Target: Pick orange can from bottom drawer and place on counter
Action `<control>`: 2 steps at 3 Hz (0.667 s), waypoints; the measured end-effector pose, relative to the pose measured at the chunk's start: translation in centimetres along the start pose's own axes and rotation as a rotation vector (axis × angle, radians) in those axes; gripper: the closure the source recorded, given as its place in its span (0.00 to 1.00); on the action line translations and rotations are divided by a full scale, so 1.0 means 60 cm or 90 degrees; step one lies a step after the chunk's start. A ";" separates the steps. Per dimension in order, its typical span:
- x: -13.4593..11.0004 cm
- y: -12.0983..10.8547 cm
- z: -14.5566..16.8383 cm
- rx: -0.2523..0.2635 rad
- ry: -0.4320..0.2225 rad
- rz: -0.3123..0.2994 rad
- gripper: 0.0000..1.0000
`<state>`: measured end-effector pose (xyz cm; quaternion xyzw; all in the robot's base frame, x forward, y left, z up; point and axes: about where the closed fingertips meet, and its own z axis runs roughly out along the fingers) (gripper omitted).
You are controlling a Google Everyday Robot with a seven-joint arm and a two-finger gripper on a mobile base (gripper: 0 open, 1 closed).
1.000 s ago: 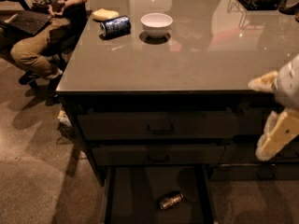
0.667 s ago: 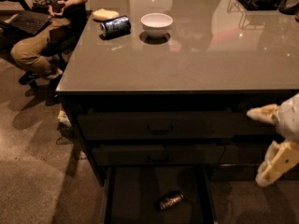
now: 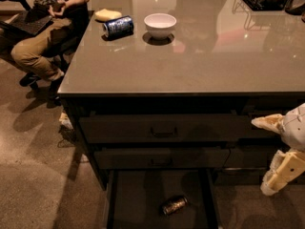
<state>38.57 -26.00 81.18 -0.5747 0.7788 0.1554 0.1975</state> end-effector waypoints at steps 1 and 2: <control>0.010 -0.004 0.015 -0.007 -0.001 0.006 0.00; 0.053 -0.001 0.086 -0.024 -0.023 -0.001 0.00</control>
Offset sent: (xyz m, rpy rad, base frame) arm -0.0047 -0.0097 -0.1373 0.0909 0.0063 0.0636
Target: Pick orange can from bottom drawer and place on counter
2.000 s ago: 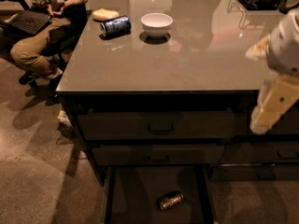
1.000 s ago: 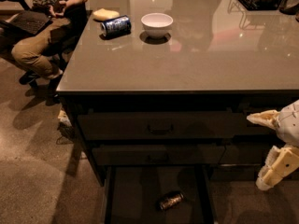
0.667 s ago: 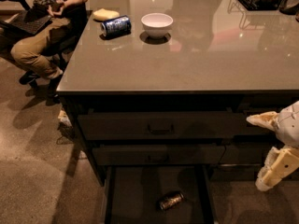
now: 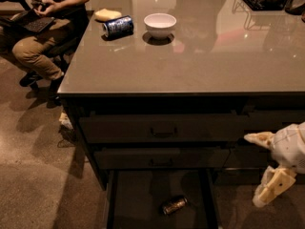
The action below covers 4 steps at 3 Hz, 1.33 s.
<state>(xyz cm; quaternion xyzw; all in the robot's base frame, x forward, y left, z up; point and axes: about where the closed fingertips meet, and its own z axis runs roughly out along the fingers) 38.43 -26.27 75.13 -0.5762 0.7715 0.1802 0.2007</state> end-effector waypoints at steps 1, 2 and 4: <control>0.047 0.008 0.089 -0.020 -0.033 -0.018 0.00; 0.084 0.026 0.200 -0.065 -0.082 -0.038 0.00; 0.092 0.027 0.218 -0.076 -0.093 -0.032 0.00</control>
Offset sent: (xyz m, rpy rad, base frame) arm -0.0252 0.0407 -0.1914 0.2305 0.0284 0.1477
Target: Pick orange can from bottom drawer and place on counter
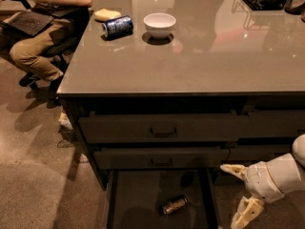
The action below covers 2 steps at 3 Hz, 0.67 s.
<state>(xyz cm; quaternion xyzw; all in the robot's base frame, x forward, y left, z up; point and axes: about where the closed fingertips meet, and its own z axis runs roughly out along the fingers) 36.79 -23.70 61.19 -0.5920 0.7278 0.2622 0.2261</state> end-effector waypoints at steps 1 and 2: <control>0.039 -0.011 0.069 -0.018 -0.013 -0.013 0.00; 0.096 -0.029 0.170 -0.021 -0.024 -0.021 0.00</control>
Offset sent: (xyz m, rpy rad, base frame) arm 0.0210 0.0313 -0.2039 0.0519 -0.0311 0.0351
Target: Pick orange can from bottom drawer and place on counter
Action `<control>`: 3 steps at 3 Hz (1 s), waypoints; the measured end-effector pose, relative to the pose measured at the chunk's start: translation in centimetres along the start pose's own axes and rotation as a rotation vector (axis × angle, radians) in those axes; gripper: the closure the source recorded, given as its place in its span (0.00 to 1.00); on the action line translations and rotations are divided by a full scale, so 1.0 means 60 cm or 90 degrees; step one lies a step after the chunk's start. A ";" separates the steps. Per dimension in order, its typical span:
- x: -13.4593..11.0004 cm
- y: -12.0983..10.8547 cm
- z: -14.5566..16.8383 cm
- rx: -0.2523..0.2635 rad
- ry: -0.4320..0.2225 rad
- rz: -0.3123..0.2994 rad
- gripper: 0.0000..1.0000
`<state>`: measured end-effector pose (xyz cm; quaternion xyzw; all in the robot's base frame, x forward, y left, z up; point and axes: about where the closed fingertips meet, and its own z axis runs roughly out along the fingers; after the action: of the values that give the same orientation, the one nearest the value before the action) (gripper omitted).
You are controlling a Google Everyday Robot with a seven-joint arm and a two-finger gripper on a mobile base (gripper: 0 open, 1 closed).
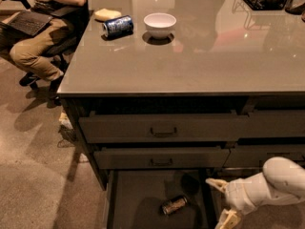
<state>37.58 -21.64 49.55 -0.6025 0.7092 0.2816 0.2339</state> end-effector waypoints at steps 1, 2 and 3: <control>0.061 -0.038 0.105 0.033 0.024 -0.001 0.00; 0.061 -0.038 0.105 0.032 0.024 -0.001 0.00; 0.074 -0.044 0.125 0.030 0.027 0.007 0.00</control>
Offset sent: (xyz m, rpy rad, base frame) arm 0.0082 0.0135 -0.0619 -0.0331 -0.0121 -0.0074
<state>39.38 -20.05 40.75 -0.5986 0.7237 0.2537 0.2314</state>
